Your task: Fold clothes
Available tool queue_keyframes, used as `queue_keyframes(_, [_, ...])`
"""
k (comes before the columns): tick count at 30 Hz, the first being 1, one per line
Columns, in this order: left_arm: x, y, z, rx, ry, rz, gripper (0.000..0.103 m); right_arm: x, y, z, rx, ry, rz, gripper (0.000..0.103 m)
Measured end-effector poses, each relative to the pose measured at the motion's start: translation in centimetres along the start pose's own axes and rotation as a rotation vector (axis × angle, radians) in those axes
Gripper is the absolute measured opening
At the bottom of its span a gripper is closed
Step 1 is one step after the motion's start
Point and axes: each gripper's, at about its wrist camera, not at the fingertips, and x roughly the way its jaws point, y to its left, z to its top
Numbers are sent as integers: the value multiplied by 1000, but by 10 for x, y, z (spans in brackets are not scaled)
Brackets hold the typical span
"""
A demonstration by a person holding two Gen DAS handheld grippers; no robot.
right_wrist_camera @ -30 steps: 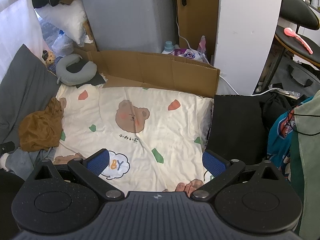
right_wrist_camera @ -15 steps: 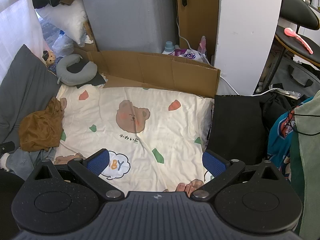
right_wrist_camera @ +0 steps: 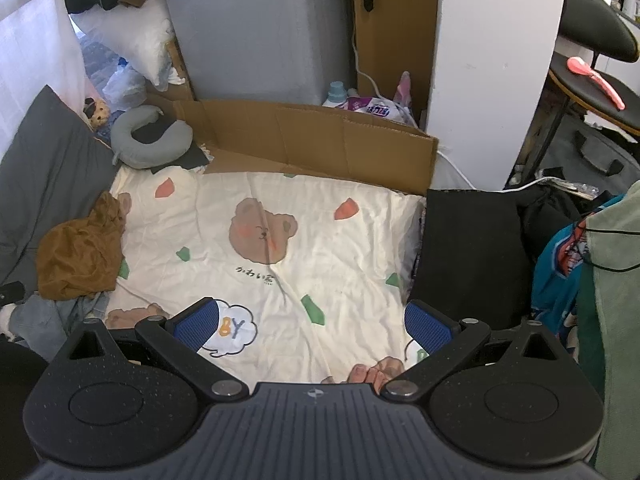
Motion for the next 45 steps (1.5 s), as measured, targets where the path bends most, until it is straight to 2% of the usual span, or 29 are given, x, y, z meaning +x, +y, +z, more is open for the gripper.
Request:
queue_keyframes(15, [-1, -11, 1, 33, 8, 4, 97, -2, 18, -4, -52, -11, -59, 102])
queue_keyframes(21, [1, -7, 2, 16, 21, -19, 97, -1, 22, -3, -57, -6, -95, 102])
queue_keyframes(25, [4, -2, 4, -4, 49, -59, 99, 6, 25, 1, -64, 38, -127, 102])
queue_keyframes(33, [4, -9, 10, 48, 40, -107, 101, 14, 32, 12, -51, 44, -86, 102])
queue_keyframes(37, [6, -6, 14, 32, 43, -115, 101, 20, 38, 20, -58, 47, -84, 102])
queue_keyframes(42, [11, 4, 22, 26, 34, -100, 102, 27, 46, 26, -68, 43, -74, 102])
queue_keyframes(45, [13, 15, 26, -1, 18, -67, 102, 31, 50, 30, -79, 38, -57, 102])
